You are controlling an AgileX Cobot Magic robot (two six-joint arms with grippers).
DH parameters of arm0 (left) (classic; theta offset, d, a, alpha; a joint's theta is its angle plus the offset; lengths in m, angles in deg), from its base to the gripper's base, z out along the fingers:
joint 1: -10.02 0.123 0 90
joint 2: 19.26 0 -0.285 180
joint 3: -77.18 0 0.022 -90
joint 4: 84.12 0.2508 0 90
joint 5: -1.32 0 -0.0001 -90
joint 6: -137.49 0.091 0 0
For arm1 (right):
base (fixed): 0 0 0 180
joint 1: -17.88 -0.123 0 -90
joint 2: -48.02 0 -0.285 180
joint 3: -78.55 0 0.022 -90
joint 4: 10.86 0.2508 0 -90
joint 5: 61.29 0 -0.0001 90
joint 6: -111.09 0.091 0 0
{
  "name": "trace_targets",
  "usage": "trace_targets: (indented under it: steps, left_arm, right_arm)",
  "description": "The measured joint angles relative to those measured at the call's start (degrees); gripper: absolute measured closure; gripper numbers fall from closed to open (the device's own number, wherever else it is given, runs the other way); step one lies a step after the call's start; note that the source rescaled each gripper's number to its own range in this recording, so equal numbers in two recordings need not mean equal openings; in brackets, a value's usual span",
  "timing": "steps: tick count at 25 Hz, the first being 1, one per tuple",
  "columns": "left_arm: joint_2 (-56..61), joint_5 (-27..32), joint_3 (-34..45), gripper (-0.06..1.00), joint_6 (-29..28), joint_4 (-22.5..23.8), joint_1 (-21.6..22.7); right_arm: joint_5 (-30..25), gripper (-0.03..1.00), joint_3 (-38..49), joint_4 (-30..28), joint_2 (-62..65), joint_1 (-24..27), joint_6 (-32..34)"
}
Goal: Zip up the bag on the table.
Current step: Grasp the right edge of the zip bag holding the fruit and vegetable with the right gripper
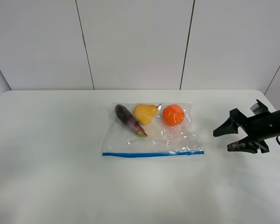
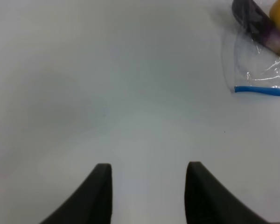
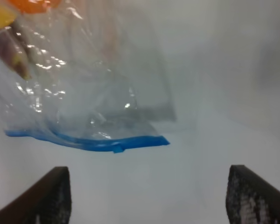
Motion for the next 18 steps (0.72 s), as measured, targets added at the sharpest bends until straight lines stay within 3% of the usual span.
trace_targets:
  steps: [18]
  left_arm:
    - [0.00,0.00,0.00,0.40,0.00,-0.06,0.00]
  right_arm:
    - [-4.50,0.24,-2.29,9.04,-11.78,0.00,-11.89]
